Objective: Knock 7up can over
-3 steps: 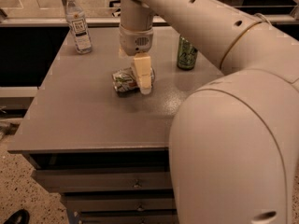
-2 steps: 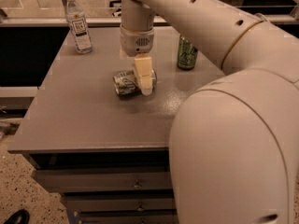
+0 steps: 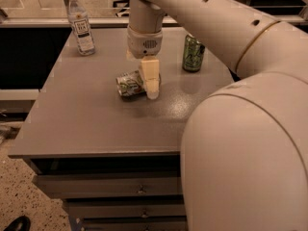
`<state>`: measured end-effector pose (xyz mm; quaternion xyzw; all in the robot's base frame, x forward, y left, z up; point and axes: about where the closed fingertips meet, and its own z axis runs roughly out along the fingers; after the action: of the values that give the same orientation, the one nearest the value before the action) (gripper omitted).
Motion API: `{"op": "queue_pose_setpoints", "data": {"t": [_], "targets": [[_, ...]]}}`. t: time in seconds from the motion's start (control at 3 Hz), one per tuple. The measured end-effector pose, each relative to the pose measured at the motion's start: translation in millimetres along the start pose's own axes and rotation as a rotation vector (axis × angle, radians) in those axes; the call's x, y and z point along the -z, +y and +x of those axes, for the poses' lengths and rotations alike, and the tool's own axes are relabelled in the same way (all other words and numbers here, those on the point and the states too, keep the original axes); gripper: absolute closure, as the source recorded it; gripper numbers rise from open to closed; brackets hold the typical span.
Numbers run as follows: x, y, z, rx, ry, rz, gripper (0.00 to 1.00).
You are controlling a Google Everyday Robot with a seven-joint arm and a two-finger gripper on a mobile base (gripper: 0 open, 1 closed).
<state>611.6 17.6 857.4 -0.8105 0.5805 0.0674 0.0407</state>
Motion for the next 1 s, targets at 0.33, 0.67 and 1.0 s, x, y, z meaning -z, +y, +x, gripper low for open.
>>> {"op": "queue_pose_setpoints", "data": {"t": [0.33,0.67,1.0], "targets": [[3.1,2.7,4.3,-0.022,-0.016,0.010,0.00],[19.6,17.0,18.1,-0.134,-0.173,0.100,0.00],[39.9,29.0,49.6,-0.259,-0.349,0.219,0.00]]}}
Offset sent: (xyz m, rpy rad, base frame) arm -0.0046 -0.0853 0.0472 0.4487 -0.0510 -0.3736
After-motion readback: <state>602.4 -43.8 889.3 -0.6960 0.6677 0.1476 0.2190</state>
